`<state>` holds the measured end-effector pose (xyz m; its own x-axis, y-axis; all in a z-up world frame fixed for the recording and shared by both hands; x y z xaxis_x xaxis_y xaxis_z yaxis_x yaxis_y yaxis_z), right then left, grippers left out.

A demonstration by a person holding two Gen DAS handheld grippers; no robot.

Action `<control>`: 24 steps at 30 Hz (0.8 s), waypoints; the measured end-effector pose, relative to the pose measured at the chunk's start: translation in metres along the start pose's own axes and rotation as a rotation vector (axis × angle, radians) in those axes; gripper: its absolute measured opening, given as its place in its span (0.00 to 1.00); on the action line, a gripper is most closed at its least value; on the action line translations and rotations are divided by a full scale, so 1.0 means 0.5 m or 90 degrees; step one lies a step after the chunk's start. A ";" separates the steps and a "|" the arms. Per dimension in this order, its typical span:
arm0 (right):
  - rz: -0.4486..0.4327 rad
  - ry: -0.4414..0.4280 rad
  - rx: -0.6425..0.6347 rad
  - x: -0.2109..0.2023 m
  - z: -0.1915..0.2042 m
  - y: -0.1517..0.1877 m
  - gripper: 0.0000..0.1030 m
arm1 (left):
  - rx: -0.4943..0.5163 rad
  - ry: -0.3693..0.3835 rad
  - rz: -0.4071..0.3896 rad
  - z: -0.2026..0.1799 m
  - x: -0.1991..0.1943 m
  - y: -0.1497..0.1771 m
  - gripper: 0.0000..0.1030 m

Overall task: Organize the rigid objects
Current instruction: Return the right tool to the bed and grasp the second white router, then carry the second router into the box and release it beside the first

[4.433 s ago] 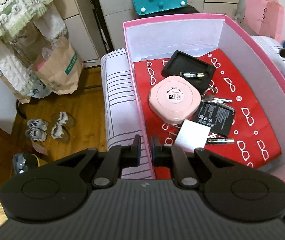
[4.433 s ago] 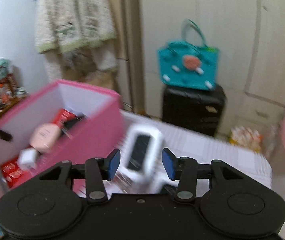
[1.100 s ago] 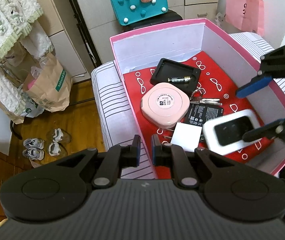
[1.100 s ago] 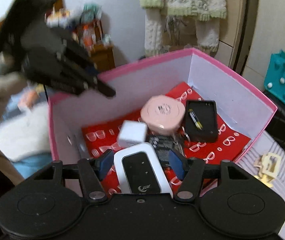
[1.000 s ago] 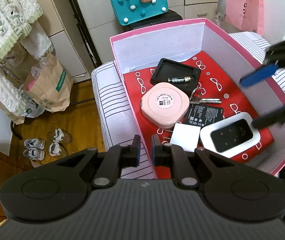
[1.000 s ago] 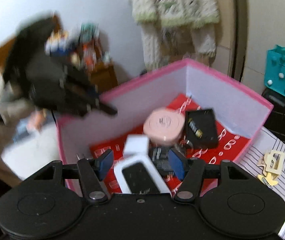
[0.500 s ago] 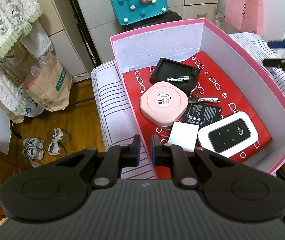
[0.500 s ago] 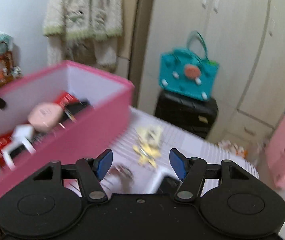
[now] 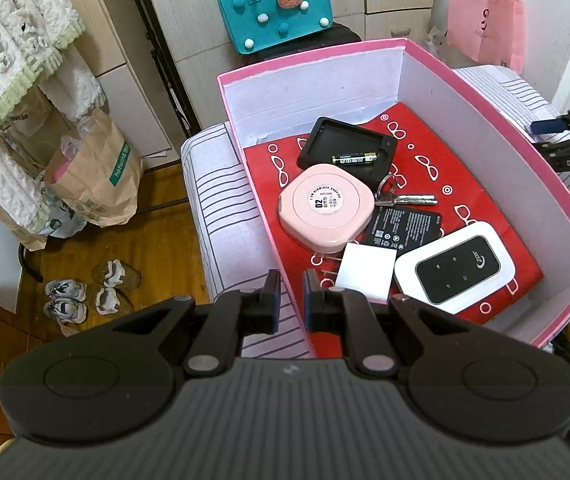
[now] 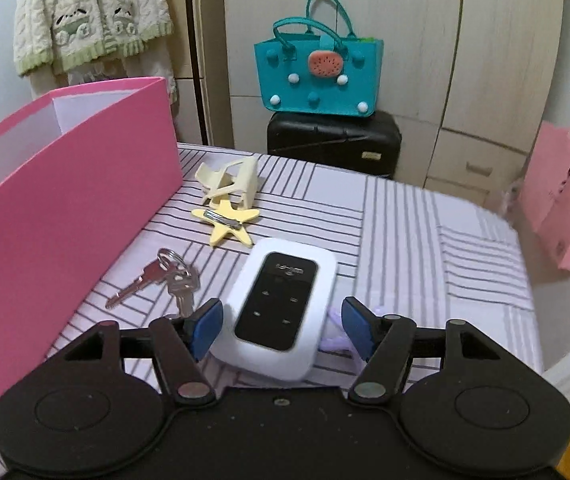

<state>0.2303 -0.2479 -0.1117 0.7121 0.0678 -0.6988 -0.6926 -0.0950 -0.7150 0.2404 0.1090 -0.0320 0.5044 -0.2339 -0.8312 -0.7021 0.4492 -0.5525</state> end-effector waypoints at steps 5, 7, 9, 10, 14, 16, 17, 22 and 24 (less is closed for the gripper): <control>0.017 0.052 0.003 0.033 0.016 -0.007 0.66 | 0.007 -0.003 0.004 -0.003 -0.002 0.000 0.10; 0.014 0.059 -0.008 0.040 0.027 -0.006 0.66 | 0.008 0.001 0.004 -0.002 -0.005 0.001 0.10; 0.010 0.052 0.006 0.046 0.030 -0.007 0.66 | 0.007 0.003 0.001 -0.001 -0.007 0.002 0.10; 0.011 0.049 0.012 0.046 0.028 -0.008 0.63 | 0.007 0.003 0.000 -0.001 -0.008 0.003 0.10; 0.024 0.057 0.025 0.034 0.021 -0.007 0.62 | 0.007 0.006 -0.005 -0.002 -0.010 0.006 0.10; 0.033 0.017 0.056 0.015 0.025 -0.008 0.62 | 0.005 0.011 -0.006 0.000 -0.013 0.007 0.10; 0.031 0.004 0.063 0.004 0.028 -0.010 0.62 | 0.003 0.014 -0.006 0.001 -0.013 0.008 0.10; -0.029 -0.022 0.047 -0.085 0.066 -0.043 0.62 | -0.002 0.016 -0.010 0.002 -0.014 0.007 0.10; -0.066 -0.056 0.038 -0.132 0.093 -0.068 0.62 | -0.004 0.017 -0.011 0.003 -0.014 0.008 0.10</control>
Point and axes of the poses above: each gripper's, at about its wrist camera, not at the fingertips, and x roughly the way its jaws point, z to its left, y to its underside, the point moved 6 cm from there along x, roughly the way its jaws point, and after that the axes turned 3 degrees about y, right-handed, at the moved point
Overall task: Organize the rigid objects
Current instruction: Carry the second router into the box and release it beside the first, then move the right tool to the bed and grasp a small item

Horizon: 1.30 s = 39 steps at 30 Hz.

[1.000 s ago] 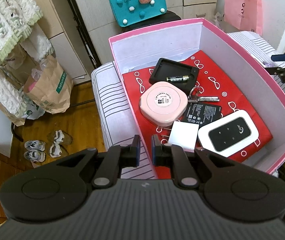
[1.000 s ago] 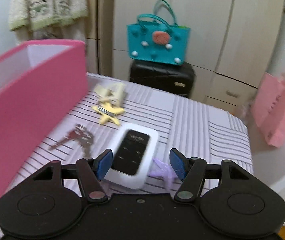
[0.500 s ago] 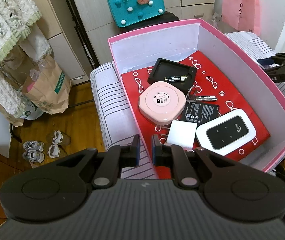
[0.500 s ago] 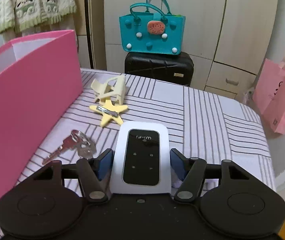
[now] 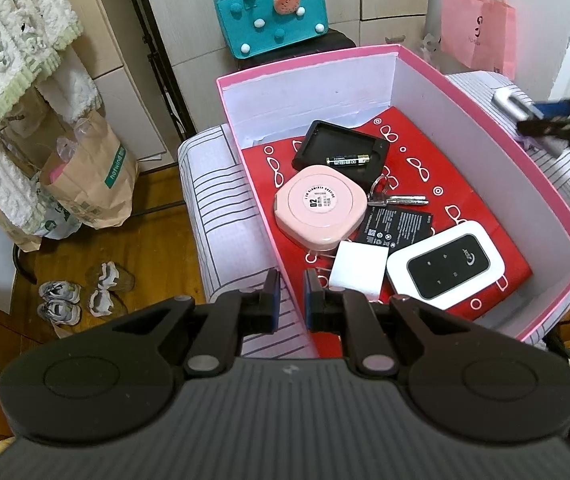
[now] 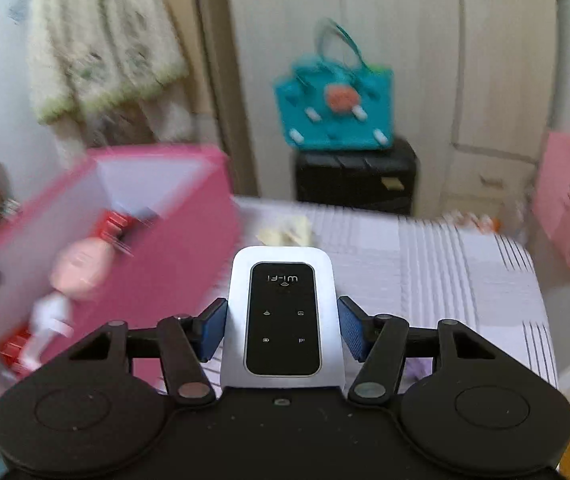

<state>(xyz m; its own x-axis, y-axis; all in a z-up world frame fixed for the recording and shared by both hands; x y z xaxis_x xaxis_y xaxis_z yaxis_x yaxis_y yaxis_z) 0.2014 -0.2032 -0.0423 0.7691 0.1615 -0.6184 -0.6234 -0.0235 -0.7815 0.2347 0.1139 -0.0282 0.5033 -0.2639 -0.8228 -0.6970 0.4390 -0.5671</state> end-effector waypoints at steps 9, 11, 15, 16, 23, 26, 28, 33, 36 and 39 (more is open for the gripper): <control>-0.033 -0.192 -0.119 -0.063 0.214 -0.064 0.62 | -0.009 0.006 -0.001 0.000 0.000 0.000 0.10; -0.017 -0.183 -0.160 -0.038 0.245 -0.065 0.62 | -0.009 0.007 0.000 0.000 -0.001 0.001 0.10; 0.036 -0.127 -0.236 0.037 0.285 -0.047 0.62 | -0.013 0.013 -0.002 0.003 -0.003 0.002 0.10; 0.047 -0.115 -0.248 0.050 0.288 -0.043 0.62 | -0.015 0.014 -0.003 0.004 -0.003 0.003 0.10; 0.014 -0.050 -0.245 0.066 0.259 -0.066 0.68 | -0.020 0.033 -0.013 0.009 -0.011 0.013 0.11; -0.041 -0.085 -0.159 0.025 0.204 -0.098 0.69 | 0.003 0.021 -0.019 0.000 -0.011 0.013 0.11; -0.092 -0.085 -0.099 0.001 0.160 -0.109 0.70 | 0.009 0.015 -0.022 -0.004 -0.011 0.013 0.11; -0.166 -0.092 -0.018 -0.013 0.053 -0.090 0.70 | -0.002 0.022 -0.024 -0.001 -0.011 0.012 0.11; -0.151 -0.045 -0.024 0.013 0.002 -0.064 0.68 | -0.006 0.022 -0.026 0.000 -0.012 0.015 0.11; -0.120 -0.027 -0.031 0.032 -0.029 -0.027 0.60 | -0.013 0.032 -0.020 0.004 -0.013 0.014 0.11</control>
Point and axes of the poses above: each gripper's, at about its wrist camera, not at the fingertips, and x roughly the way its jaws point, z to its left, y to its underside, the point moved 6 cm from there along x, roughly the way its jaws point, and after that the axes turned 3 degrees about y, right-handed, at the moved point
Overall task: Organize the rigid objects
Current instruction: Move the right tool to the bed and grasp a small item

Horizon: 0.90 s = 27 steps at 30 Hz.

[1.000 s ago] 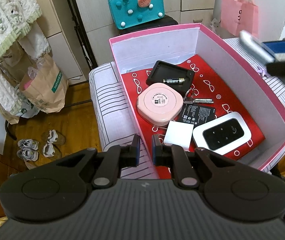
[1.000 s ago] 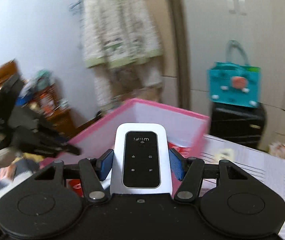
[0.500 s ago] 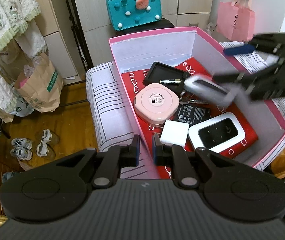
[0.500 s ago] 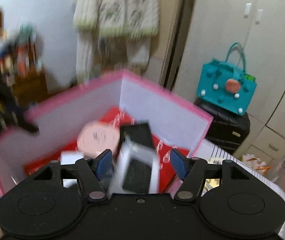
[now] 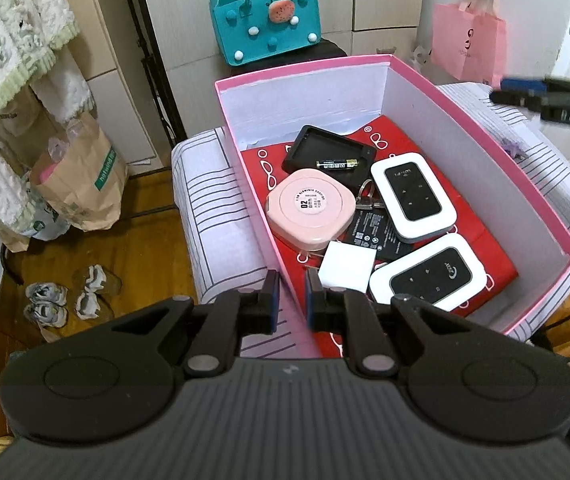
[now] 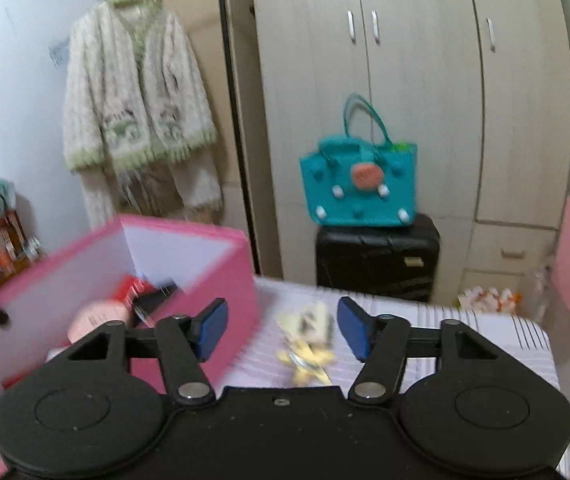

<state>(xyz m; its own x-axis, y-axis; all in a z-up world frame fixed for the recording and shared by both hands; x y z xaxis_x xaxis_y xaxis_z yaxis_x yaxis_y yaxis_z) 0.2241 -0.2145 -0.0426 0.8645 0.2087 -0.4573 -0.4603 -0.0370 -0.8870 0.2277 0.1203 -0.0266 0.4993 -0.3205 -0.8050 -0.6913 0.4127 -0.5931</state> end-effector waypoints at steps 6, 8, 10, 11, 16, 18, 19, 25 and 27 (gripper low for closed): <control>0.040 -0.036 0.033 0.025 -0.021 0.077 0.58 | 0.027 -0.026 -0.011 -0.013 0.001 0.007 0.11; 0.055 -0.046 0.017 0.042 -0.012 0.098 0.58 | 0.023 -0.026 -0.010 -0.012 0.002 0.005 0.11; 0.070 -0.049 -0.016 0.055 0.002 0.113 0.58 | 0.017 -0.025 -0.007 -0.011 0.003 0.003 0.11; 0.073 -0.044 -0.029 0.060 0.008 0.115 0.58 | 0.015 -0.024 -0.007 -0.010 0.003 0.003 0.12; 0.104 -0.029 -0.047 0.120 0.032 0.119 0.57 | -0.007 -0.024 -0.004 -0.006 0.009 0.003 0.11; 0.108 -0.021 -0.064 0.138 0.041 0.126 0.26 | -0.009 -0.027 -0.003 -0.007 0.009 0.003 0.12; 0.101 -0.015 -0.069 0.137 0.045 0.125 0.05 | -0.007 -0.030 -0.003 -0.009 0.008 0.002 0.12; 0.059 -0.038 -0.004 0.097 0.038 0.075 0.05 | -0.006 -0.030 0.002 -0.009 0.006 0.000 0.12; 0.061 -0.059 0.035 0.083 0.033 0.053 0.05 | -0.010 -0.025 0.001 -0.006 0.005 -0.001 0.11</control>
Point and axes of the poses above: each gripper's, at about its wrist camera, not at the fingertips, and x roughly the way its jaws point, z to its left, y to its underside, the point moved 6 cm from there along x, roughly the way its jaws point, and after that the axes turned 3 degrees about y, right-handed, at the moved point
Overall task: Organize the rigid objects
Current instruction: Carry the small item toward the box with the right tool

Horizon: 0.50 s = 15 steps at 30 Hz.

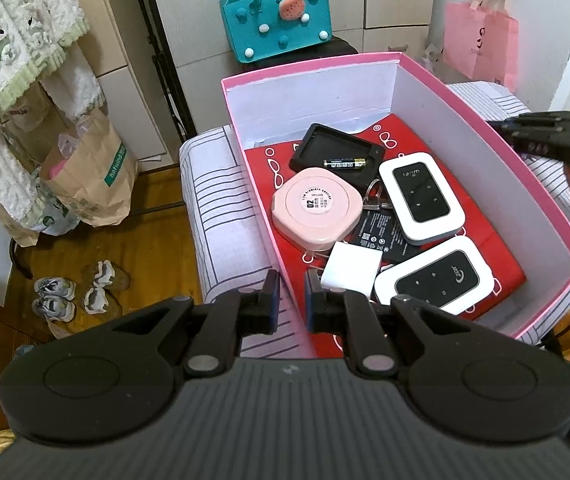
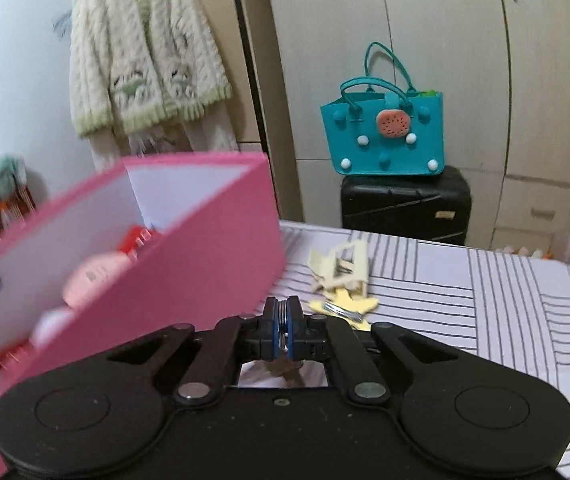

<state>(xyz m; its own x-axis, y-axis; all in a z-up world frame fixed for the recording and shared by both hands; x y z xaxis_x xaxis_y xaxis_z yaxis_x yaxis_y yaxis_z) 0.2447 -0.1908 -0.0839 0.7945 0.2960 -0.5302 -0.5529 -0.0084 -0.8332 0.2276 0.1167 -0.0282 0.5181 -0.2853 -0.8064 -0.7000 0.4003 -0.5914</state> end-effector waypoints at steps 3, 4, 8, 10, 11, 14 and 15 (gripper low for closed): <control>-0.011 -0.029 0.034 -0.026 0.004 -0.033 0.05 | -0.012 0.005 -0.002 0.006 -0.001 0.000 0.12; -0.018 -0.033 0.040 -0.033 0.007 -0.042 0.05 | -0.016 0.007 -0.003 0.007 -0.001 0.001 0.12; -0.039 -0.071 0.062 -0.073 0.029 -0.099 0.05 | -0.034 0.012 0.001 0.012 0.001 0.006 0.11; -0.051 -0.088 0.061 -0.096 0.047 -0.129 0.05 | -0.041 0.014 0.002 0.012 0.001 0.007 0.12; -0.056 -0.101 0.062 -0.108 0.057 -0.143 0.05 | -0.043 0.014 0.002 0.012 0.001 0.007 0.11; -0.061 -0.153 0.060 -0.140 0.092 -0.178 0.05 | -0.044 0.017 0.004 0.013 0.002 0.005 0.11; -0.058 -0.168 0.057 -0.145 0.107 -0.186 0.05 | -0.044 0.018 0.004 0.014 0.002 0.005 0.11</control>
<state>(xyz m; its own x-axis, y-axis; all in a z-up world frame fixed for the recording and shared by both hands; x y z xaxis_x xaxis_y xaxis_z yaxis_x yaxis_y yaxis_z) 0.2250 -0.1604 0.0403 0.7553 0.5302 -0.3853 -0.5122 0.1106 -0.8517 0.2298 0.1234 -0.0305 0.4998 -0.3081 -0.8095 -0.7360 0.3417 -0.5845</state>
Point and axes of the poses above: each gripper's, at about its wrist camera, not at the fingertips, and x roughly the way its jaws point, z to its left, y to its underside, the point moved 6 cm from there along x, roughly the way its jaws point, and after that the axes turned 3 degrees about y, right-handed, at the moved point
